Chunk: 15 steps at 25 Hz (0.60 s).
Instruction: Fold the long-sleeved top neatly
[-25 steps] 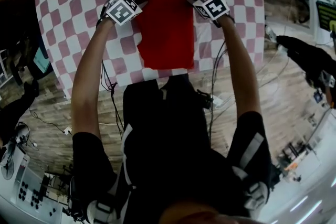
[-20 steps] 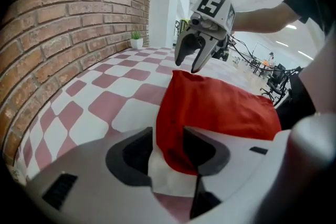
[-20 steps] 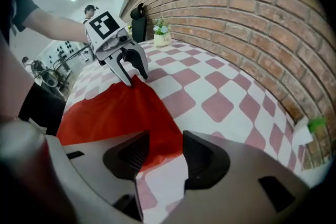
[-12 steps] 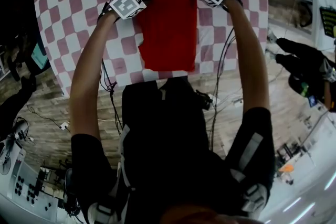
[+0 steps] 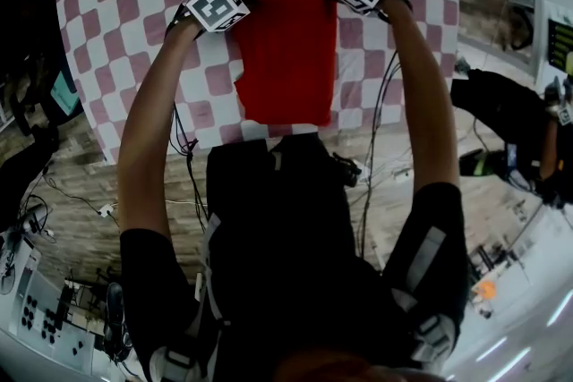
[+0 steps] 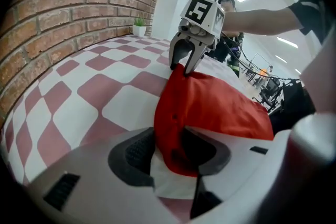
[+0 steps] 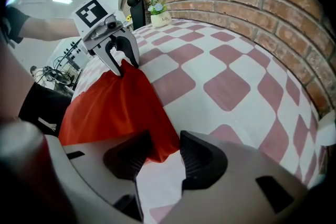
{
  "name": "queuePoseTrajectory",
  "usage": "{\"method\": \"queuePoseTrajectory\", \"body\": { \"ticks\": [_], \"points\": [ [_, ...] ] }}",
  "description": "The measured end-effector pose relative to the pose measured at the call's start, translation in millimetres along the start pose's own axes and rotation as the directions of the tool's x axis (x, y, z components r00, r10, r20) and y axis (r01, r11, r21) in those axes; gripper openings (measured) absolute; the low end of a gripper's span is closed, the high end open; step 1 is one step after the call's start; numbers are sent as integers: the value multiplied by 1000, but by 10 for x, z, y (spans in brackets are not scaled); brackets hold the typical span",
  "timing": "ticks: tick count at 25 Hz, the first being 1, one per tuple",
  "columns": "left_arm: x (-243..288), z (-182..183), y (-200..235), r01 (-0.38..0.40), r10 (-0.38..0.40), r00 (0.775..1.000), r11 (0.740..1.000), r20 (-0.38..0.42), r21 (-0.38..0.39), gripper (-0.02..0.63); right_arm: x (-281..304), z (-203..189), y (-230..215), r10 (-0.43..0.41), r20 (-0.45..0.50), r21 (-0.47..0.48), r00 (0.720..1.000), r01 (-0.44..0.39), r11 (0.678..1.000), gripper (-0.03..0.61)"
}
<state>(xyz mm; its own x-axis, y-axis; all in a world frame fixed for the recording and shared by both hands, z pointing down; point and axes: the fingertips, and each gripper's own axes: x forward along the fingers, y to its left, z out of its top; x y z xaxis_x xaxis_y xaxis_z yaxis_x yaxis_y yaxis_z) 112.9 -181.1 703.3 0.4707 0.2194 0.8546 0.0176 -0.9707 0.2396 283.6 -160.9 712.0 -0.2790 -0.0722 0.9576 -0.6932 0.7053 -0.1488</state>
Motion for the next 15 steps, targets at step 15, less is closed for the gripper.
{"method": "queuePoseTrajectory", "body": {
  "ticks": [15],
  "points": [
    [-123, 31, -26, -24, 27, 999, 994, -31, 107, 69, -87, 38, 37, -66, 22, -56, 998, 67, 996, 63]
  ]
}}
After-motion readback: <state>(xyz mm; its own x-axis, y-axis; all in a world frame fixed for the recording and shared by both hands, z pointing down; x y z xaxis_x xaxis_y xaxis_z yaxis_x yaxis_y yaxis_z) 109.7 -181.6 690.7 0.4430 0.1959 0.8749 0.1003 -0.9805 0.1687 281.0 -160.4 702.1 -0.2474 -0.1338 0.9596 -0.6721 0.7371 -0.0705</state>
